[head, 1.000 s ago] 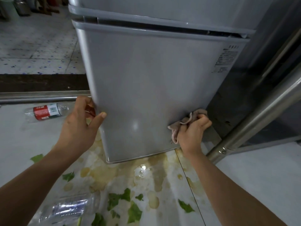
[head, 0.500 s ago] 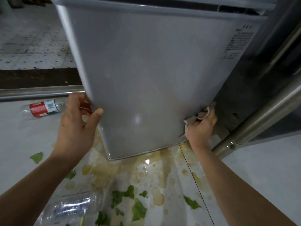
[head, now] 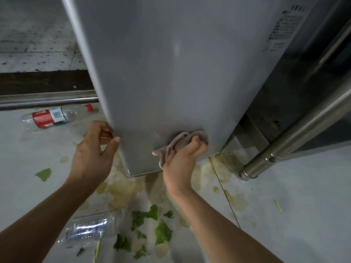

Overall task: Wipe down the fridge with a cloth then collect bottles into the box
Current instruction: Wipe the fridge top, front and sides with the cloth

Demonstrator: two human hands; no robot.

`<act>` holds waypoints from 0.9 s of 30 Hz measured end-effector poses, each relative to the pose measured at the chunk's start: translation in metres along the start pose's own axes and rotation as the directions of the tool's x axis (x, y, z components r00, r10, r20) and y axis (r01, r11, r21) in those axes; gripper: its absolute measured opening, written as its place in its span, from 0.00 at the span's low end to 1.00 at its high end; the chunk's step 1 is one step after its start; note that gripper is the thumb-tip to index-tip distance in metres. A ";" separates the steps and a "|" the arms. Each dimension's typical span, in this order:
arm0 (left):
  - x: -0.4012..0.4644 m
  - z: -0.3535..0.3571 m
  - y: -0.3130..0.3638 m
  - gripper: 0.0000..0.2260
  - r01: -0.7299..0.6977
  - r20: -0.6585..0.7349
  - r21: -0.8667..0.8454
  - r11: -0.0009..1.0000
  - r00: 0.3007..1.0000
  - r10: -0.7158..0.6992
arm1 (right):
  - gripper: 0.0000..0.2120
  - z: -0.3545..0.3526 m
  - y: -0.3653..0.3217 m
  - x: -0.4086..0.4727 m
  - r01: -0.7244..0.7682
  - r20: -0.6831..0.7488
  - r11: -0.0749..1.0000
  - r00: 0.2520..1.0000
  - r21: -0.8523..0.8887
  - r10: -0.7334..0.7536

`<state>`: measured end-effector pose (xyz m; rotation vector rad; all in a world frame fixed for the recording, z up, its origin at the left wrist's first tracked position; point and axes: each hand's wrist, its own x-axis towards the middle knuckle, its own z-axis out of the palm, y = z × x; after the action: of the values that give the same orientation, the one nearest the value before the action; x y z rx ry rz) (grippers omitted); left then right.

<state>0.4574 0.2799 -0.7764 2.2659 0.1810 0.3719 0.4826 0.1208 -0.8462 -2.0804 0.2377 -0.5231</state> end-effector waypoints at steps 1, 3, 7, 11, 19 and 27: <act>0.001 0.000 0.000 0.07 -0.006 0.002 0.015 1.000 1.000 0.006 | 0.30 0.000 0.003 -0.001 0.036 -0.007 0.999 0.999 -0.019 -0.036; 0.001 -0.001 0.000 0.07 -0.018 0.013 0.039 0.999 1.000 0.017 | 0.22 -0.011 0.010 0.009 0.025 -0.047 0.999 0.999 -0.041 -0.027; 0.003 0.001 -0.004 0.07 -0.045 0.013 0.045 0.998 0.999 0.044 | 0.25 -0.044 0.043 0.063 -0.096 -0.173 0.995 0.981 -0.037 0.089; 0.006 -0.002 -0.009 0.08 -0.066 0.052 0.030 0.997 0.997 0.064 | 0.27 -0.050 0.048 0.079 -0.141 -0.187 0.985 0.975 -0.096 0.121; 0.008 -0.006 -0.008 0.08 -0.034 0.107 -0.020 0.999 0.994 0.036 | 0.16 0.034 -0.024 -0.036 0.106 0.030 0.988 0.994 -0.112 -0.103; -0.001 -0.033 -0.032 0.12 -0.064 0.199 -0.038 0.997 0.977 0.070 | 0.14 0.026 -0.012 -0.023 0.039 -0.010 0.999 0.999 -0.025 -0.039</act>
<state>0.4455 0.3246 -0.7802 2.2659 -0.0057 0.1780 0.4733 0.1555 -0.8539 -2.1100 0.2109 -0.5578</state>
